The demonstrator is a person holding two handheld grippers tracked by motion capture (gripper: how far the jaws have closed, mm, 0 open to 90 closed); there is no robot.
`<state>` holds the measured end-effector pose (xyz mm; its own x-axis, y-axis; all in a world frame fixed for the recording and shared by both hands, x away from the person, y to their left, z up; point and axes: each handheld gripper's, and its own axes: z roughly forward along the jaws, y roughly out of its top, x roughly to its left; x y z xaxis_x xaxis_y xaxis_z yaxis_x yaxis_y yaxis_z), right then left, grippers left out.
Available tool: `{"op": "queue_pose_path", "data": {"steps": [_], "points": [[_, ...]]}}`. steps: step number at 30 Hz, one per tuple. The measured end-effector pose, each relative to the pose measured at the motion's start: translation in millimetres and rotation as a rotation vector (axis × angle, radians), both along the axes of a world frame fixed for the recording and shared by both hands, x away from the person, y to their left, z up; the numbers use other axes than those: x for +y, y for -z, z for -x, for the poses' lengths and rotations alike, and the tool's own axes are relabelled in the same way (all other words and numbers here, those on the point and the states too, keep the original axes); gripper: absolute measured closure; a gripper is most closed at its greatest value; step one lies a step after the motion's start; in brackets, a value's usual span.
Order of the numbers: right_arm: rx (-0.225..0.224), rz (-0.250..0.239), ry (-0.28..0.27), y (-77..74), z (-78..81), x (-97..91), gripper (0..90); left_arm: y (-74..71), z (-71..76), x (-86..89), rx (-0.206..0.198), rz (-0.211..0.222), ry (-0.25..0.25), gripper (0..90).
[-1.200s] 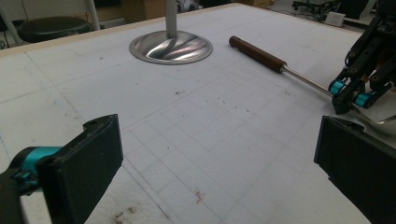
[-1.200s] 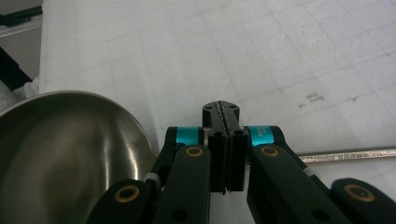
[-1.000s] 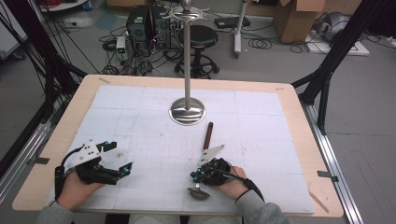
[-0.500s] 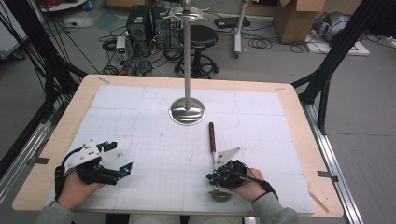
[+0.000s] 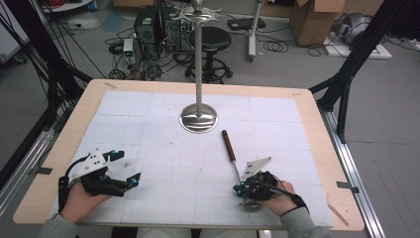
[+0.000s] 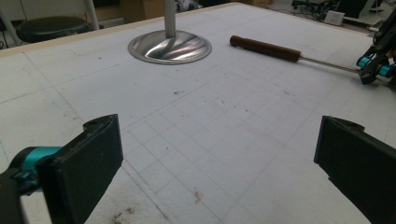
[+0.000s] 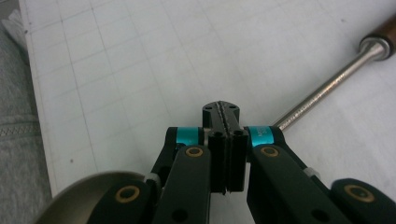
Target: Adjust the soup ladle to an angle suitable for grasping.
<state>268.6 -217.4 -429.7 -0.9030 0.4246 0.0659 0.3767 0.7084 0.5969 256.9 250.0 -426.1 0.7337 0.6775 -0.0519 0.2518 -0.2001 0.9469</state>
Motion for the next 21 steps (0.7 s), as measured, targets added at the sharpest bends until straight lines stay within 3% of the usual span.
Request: {"op": "queue_pose_path", "data": {"steps": [8,10,11,12,14,15,16,19,21], "points": [[0.03,-0.018,0.018,0.9,-2.6,-13.3,90.0,0.7,-0.5,-0.5,0.003,-0.003,0.001,1.7],[0.045,-0.04,0.02,1.4,-4.5,-14.9,90.0,0.9,-1.0,-0.5,0.004,-0.008,0.002,1.7],[0.041,-0.084,0.031,0.6,-8.0,-17.9,90.0,1.0,-1.0,-0.5,0.005,-0.009,0.002,1.7],[0.041,-0.084,0.031,0.6,-8.0,-17.9,90.0,1.0,-1.1,-0.5,0.005,-0.01,0.002,1.7],[0.016,-0.122,0.063,-2.9,-12.3,-21.6,90.0,1.3,-1.3,-0.7,0.006,-0.009,0.001,1.7],[-0.01,-0.146,0.112,-4.6,-18.3,-26.6,90.0,1.5,-1.4,-0.8,0.006,-0.011,0.002,1.7],[-0.01,-0.146,0.112,-4.6,-18.3,-26.6,90.0,1.5,-1.4,-0.9,0.007,-0.012,0.001,1.7],[-0.023,-0.13,0.206,0.1,-32.3,-33.0,90.0,1.7,-1.5,-1.4,0.006,-0.015,0.002,1.7],[-0.027,-0.131,0.234,2.6,-38.3,-33.6,90.0,1.7,-1.6,-1.4,0.006,-0.015,0.002,1.7]]}}
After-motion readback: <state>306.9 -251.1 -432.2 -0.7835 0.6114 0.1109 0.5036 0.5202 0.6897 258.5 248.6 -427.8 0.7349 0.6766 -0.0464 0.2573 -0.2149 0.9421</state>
